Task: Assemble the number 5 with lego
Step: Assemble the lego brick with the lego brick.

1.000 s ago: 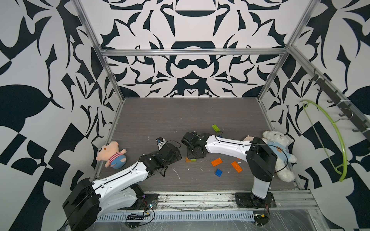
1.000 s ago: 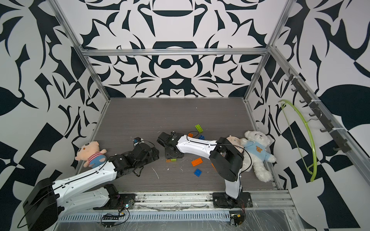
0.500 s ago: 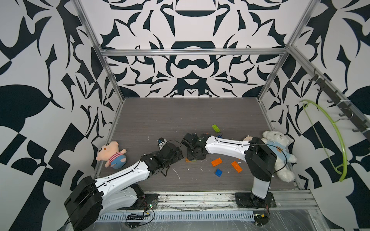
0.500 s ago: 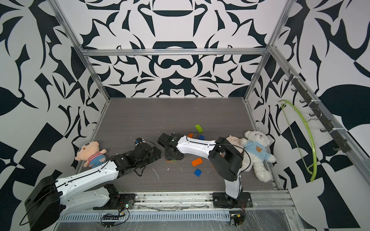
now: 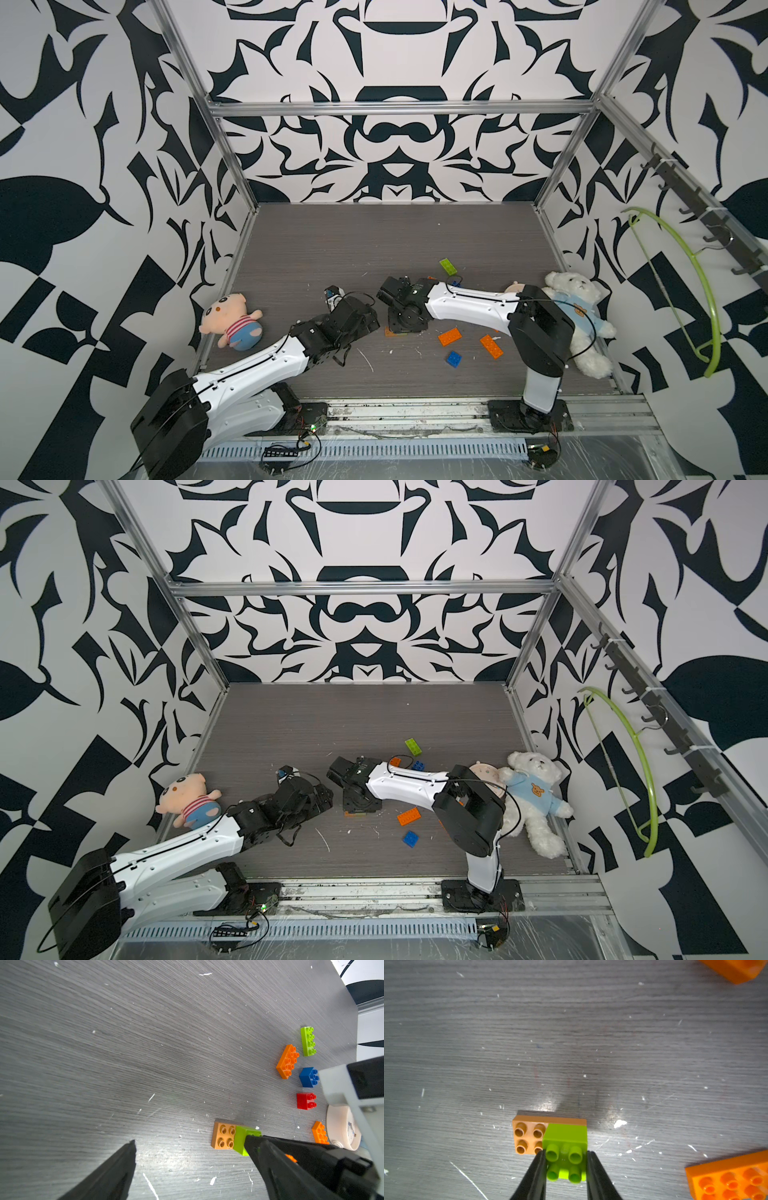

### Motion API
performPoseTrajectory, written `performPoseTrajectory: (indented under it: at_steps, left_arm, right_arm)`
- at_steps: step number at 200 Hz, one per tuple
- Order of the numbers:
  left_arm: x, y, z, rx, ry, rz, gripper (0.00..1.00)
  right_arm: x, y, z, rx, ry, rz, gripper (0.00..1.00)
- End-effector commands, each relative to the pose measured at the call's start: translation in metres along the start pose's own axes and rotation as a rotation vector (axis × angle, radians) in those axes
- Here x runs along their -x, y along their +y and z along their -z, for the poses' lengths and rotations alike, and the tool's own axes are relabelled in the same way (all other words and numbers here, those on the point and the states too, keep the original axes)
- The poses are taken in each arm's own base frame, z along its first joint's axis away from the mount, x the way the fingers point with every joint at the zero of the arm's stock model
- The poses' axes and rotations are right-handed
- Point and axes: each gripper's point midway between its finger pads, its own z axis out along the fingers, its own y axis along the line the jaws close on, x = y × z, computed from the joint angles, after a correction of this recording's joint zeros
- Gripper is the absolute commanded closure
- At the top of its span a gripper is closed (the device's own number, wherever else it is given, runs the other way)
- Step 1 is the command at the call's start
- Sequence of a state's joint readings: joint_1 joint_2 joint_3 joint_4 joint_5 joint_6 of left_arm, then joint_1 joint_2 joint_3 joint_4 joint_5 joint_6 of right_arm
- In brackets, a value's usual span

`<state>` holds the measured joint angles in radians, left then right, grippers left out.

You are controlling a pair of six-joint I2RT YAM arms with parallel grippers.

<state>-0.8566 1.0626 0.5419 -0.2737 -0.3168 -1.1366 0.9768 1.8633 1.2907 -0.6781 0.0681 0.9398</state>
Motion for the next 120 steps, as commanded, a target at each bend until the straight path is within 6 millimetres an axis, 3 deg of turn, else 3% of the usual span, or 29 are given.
performPoseTrajectory:
  at_steps: [1,64,120]
  left_arm:
    - [-0.001,0.015,0.0,0.044,-0.005,-0.005,0.01]
    - [-0.001,0.021,0.002,0.06,-0.012,-0.007,0.01]
    - [0.0,0.022,0.004,0.063,-0.021,-0.007,0.01]
  right_arm:
    - [-0.019,-0.024,-0.023,-0.097,0.06,-0.002,0.68]
    - [-0.042,-0.042,-0.045,-0.135,0.111,-0.014,0.7]
    - [-0.036,-0.033,-0.042,-0.121,0.102,-0.007,0.7]
